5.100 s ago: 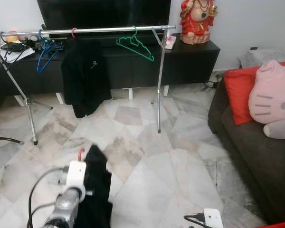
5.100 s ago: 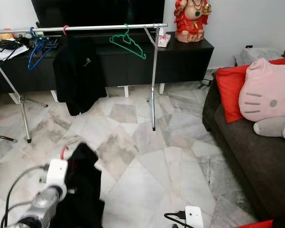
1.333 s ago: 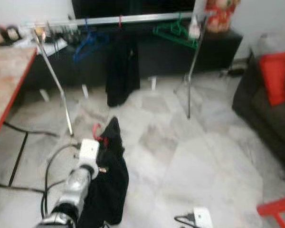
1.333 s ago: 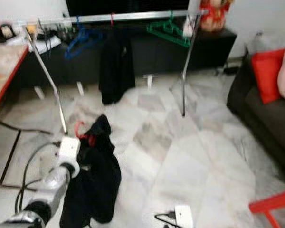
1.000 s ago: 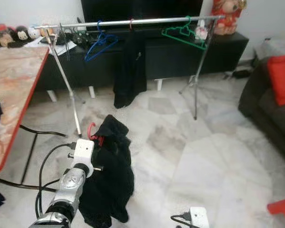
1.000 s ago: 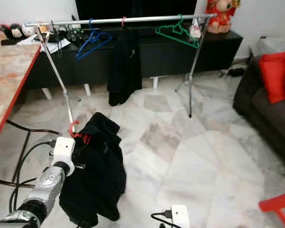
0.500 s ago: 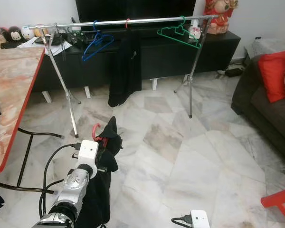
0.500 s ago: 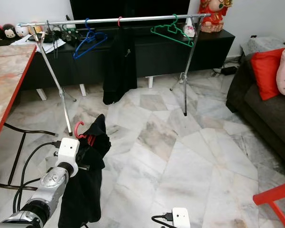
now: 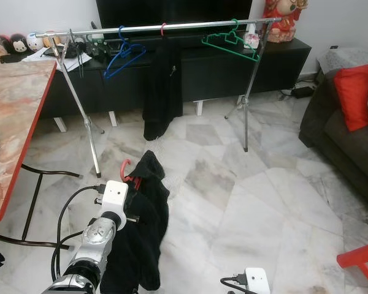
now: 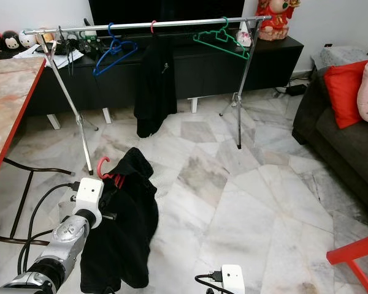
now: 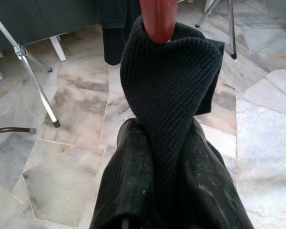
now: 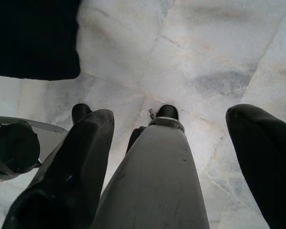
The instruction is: Hang hanger
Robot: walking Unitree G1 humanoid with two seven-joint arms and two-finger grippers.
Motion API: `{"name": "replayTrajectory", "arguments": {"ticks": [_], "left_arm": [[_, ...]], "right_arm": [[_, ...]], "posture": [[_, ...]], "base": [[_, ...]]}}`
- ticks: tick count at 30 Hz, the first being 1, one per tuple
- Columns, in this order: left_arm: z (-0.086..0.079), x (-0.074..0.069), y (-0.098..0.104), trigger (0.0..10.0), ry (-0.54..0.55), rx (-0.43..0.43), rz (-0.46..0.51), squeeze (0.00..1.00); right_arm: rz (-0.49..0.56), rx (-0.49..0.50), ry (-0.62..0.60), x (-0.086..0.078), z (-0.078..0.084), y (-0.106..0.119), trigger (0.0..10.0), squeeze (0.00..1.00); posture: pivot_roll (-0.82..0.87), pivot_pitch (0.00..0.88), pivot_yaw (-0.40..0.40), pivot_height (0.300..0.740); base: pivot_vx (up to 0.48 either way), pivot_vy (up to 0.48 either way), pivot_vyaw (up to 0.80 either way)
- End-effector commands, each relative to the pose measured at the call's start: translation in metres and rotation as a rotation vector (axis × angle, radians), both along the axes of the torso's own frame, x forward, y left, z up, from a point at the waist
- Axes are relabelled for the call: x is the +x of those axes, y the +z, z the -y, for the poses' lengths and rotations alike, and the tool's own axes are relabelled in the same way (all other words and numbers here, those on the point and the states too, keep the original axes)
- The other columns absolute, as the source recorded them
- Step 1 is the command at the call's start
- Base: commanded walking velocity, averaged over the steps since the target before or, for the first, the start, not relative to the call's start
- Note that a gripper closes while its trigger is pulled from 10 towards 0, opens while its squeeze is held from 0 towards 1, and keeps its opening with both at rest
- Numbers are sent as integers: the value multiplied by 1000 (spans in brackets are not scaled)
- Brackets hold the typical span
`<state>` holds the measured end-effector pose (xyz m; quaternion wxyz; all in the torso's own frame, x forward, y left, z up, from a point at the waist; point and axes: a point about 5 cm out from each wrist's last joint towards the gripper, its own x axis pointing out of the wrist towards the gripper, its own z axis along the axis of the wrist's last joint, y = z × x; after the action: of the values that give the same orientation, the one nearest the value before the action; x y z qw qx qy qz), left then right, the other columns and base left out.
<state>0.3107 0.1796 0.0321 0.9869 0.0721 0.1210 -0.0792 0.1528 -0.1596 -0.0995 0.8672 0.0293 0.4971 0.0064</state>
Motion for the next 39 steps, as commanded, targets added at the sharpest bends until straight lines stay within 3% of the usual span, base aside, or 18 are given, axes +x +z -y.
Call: {"name": "replayTrajectory", "arguments": {"ticks": [1, 12, 18, 32, 39], "left_arm": [[2, 4, 7, 10000, -9, -5, 34, 0], [3, 5, 8, 10000, -17, -9, 42, 0], [4, 6, 9, 10000, -21, -11, 48, 0], [5, 6, 9, 10000, -27, -14, 48, 0], [5, 5, 9, 10000, -35, -15, 45, 0]], "right_arm": [[5, -6, -5, 2, 4, 1, 10000, 0], [13, -9, -5, 8, 8, 3, 10000, 0], [9, 0, 2, 6, -4, 2, 10000, 0], [8, -1, 23, 3, -9, 1, 10000, 0], [21, -8, 18, 3, 2, 2, 10000, 0]], "posture": [[-46, 0, -6, 740], [-45, 0, -8, 740], [-44, 0, -6, 740], [-46, 0, -4, 740], [-47, 0, -4, 740]], "base": [[0, 0, 0], [-22, 0, 0], [-256, 0, 0], [-259, 0, 0], [-259, 0, 0]]}}
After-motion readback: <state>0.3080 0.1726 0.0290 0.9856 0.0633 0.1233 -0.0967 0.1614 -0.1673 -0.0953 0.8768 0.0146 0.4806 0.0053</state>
